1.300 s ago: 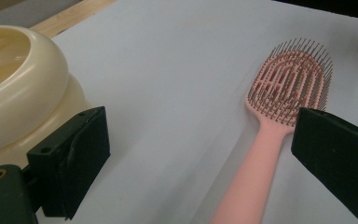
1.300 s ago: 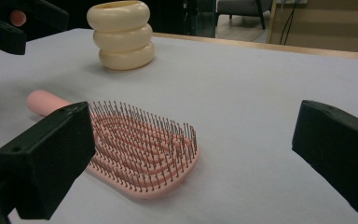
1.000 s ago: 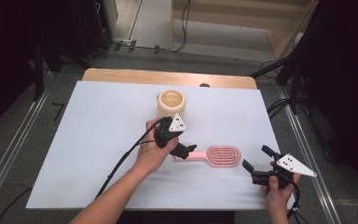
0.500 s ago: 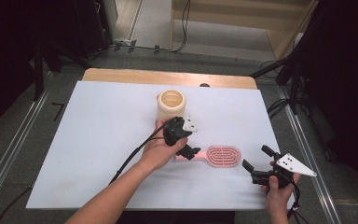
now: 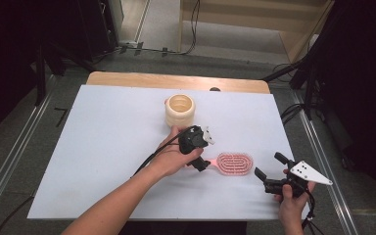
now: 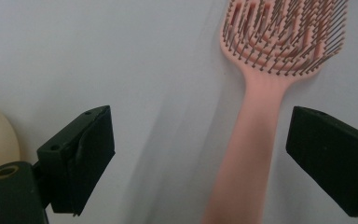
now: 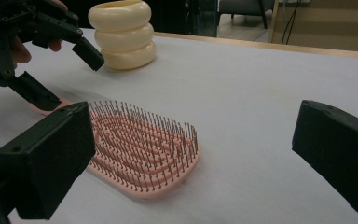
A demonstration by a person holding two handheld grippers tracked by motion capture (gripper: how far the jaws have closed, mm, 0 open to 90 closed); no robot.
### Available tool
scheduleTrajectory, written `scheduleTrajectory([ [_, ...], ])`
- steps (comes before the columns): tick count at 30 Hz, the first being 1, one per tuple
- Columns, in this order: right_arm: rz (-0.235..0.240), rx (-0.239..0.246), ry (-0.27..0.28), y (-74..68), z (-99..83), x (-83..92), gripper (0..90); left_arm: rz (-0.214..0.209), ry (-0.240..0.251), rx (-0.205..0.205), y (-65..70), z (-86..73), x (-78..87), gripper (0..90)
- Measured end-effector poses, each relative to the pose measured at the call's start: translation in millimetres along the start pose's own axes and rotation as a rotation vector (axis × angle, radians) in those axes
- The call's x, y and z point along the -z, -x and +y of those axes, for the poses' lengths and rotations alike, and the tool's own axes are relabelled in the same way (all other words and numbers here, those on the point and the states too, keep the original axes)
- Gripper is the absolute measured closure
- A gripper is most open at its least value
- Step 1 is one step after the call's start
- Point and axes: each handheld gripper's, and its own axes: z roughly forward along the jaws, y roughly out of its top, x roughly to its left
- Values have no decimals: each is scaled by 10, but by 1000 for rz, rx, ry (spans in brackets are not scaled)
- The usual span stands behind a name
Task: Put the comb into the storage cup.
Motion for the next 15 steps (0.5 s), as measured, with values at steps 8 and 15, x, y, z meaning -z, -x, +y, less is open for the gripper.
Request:
scheduleTrajectory([
  [8,1,2,-3,-2,0,-3,0,-32,-63,-19,1,41,-84,140],
  [15,2,1,-6,-2,0,-5,0,-62,-127,-55,43,112,-146,148],
])
